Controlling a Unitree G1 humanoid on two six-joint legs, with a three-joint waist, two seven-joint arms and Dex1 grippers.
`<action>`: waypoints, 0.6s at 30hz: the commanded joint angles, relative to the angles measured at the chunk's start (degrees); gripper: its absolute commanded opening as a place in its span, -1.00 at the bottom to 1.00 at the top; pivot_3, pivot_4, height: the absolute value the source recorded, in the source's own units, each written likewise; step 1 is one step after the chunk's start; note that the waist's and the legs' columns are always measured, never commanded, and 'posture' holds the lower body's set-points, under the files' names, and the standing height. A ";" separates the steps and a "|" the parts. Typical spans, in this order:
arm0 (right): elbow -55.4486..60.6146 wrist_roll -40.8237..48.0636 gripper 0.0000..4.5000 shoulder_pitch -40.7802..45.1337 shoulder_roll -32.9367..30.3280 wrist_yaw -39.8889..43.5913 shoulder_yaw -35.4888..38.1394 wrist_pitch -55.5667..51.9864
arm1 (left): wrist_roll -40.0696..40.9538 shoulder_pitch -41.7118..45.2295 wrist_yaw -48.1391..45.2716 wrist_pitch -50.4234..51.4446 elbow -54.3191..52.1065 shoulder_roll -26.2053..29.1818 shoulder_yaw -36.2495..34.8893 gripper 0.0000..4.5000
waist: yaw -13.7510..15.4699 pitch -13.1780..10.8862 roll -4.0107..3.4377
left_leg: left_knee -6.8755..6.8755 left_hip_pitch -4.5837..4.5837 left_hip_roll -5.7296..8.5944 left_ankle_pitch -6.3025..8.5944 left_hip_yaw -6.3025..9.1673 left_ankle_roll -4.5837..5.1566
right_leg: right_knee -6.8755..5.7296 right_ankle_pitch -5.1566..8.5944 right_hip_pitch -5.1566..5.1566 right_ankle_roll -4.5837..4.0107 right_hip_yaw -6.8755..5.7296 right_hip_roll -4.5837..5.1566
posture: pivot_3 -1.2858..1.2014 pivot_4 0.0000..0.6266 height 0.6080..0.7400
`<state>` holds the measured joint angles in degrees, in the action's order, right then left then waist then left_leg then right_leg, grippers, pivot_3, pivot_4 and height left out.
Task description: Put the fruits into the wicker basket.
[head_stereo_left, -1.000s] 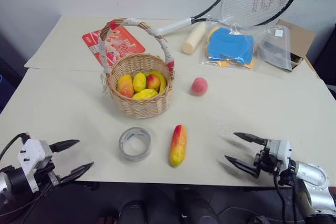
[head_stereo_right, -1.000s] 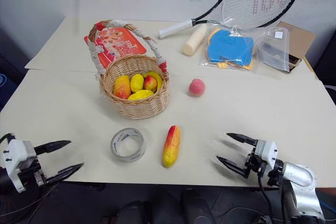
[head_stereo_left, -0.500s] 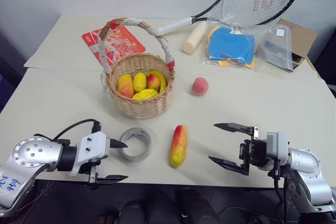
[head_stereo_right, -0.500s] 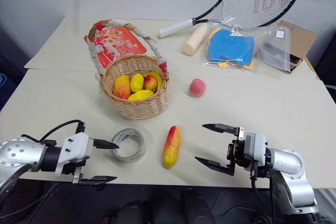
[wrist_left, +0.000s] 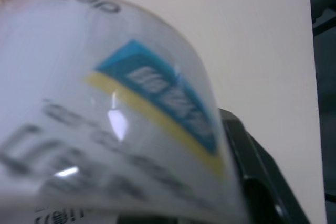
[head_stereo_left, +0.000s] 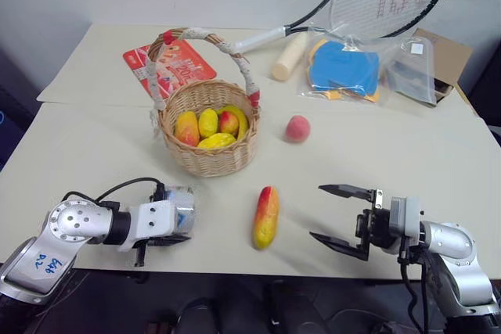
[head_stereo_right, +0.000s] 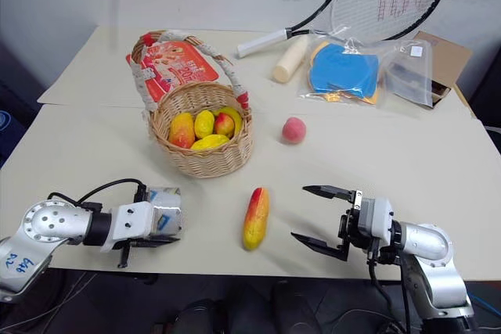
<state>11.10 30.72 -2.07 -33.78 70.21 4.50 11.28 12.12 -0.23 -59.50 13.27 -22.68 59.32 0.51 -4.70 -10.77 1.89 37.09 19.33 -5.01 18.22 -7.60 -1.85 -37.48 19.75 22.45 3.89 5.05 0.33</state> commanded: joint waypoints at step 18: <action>4.86 5.31 1.00 9.48 7.26 -2.77 -5.09 -5.46 | 21.30 -17.61 5.22 30.10 24.55 -4.65 -46.49 -0.97 | -0.21 -0.09 0.24 | -0.01 -0.01 -0.15 0.09 -0.12 -0.13 | -0.10 0.07 0.20 -0.12 -0.10 -0.06 | 0.03 -0.52 1.00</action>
<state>13.91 35.16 6.66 -26.40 67.77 -0.54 6.39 33.91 -17.76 -53.88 42.40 0.78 52.83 -45.02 -4.92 -10.86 2.13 37.08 19.35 -5.16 18.32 -7.72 -2.00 -37.58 19.83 22.67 3.75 4.87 0.32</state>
